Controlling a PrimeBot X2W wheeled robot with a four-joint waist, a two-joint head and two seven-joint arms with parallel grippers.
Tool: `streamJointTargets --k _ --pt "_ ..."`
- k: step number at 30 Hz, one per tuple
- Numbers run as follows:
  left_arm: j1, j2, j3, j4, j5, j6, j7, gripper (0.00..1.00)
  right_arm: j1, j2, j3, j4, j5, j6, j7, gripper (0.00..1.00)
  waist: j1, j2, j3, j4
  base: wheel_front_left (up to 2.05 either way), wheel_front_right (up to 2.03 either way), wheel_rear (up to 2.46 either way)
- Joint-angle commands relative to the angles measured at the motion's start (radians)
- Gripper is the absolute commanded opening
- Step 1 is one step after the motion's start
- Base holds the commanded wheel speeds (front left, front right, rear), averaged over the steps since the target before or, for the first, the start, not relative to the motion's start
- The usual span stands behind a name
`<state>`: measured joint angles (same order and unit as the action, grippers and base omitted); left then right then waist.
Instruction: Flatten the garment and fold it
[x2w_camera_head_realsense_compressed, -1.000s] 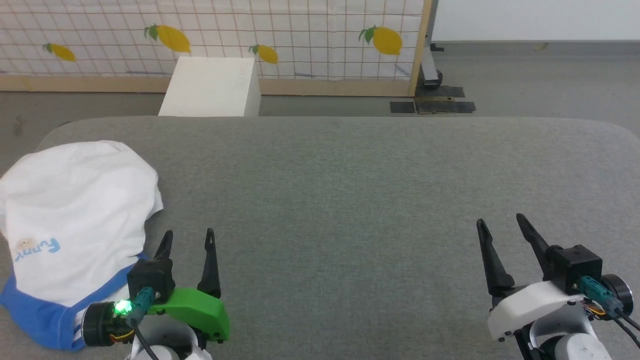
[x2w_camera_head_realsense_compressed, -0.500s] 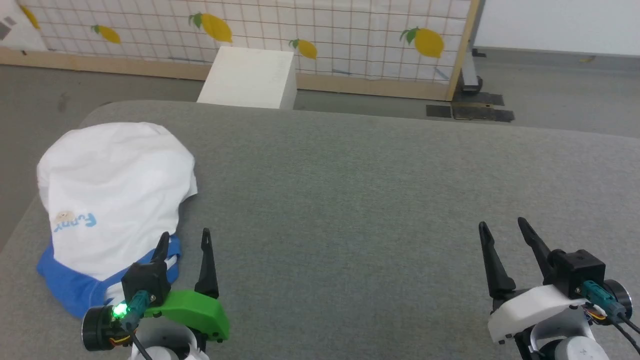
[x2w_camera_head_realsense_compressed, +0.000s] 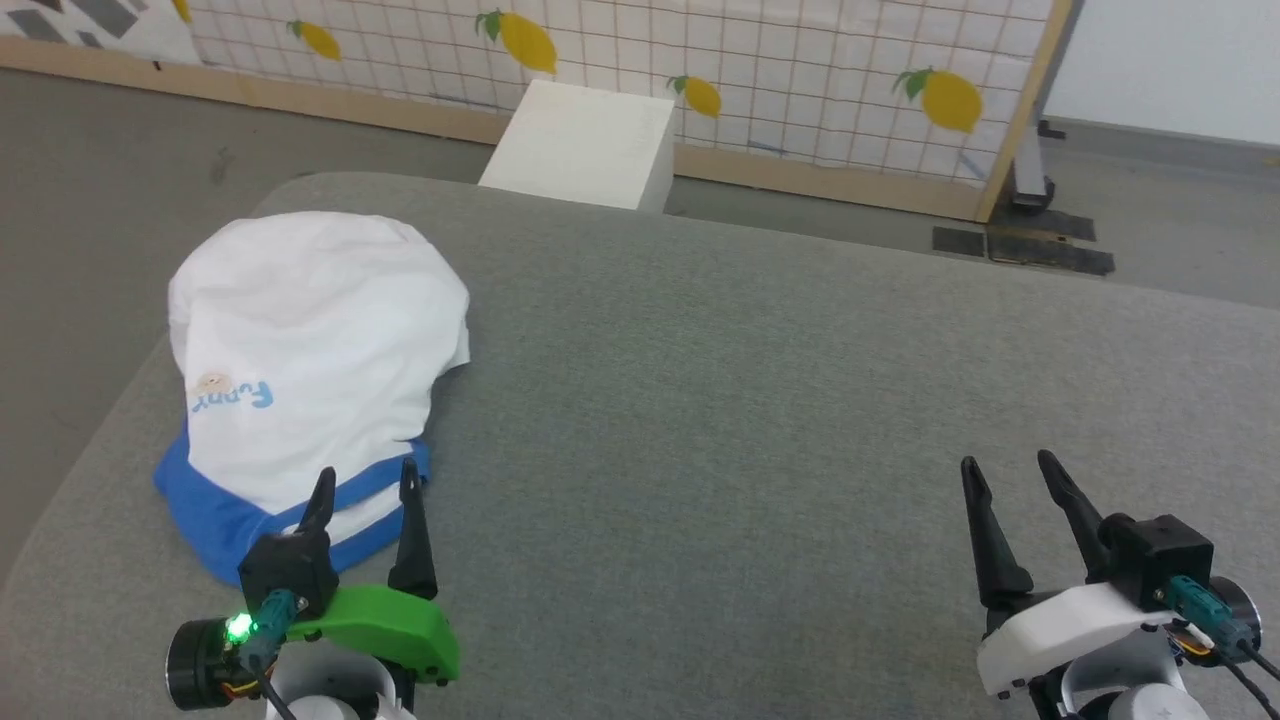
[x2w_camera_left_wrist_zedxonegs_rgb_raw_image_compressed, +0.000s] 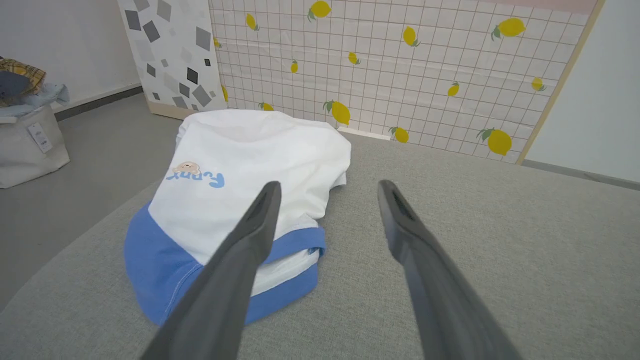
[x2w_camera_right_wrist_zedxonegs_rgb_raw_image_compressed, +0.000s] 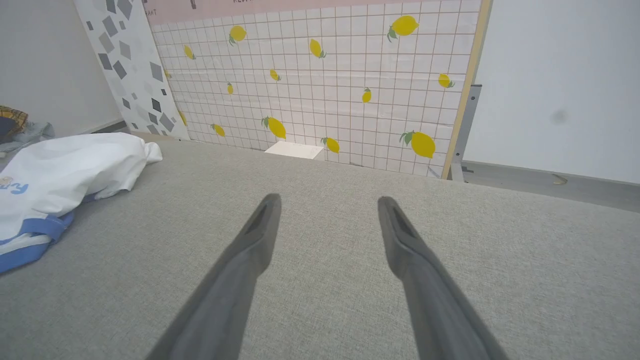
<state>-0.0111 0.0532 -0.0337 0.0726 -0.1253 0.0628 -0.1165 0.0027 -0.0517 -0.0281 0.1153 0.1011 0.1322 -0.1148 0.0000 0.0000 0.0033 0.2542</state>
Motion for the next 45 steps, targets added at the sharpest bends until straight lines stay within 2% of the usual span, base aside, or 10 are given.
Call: streamJointTargets --k 1,45 --pt "0.016 -0.001 -0.001 0.006 -0.018 0.007 -0.01 1.0 0.014 0.001 0.0 0.007 0.013 -0.001 -0.011 1.0 0.0 0.0 -0.001 0.017 0.0 0.0 0.0" --pt "0.034 -0.002 -0.026 0.057 -0.1 0.06 -0.1 1.0 0.026 0.001 0.005 0.113 0.071 -0.001 -0.102 1.0 0.0 0.0 0.002 0.228 0.0 0.0 0.0"
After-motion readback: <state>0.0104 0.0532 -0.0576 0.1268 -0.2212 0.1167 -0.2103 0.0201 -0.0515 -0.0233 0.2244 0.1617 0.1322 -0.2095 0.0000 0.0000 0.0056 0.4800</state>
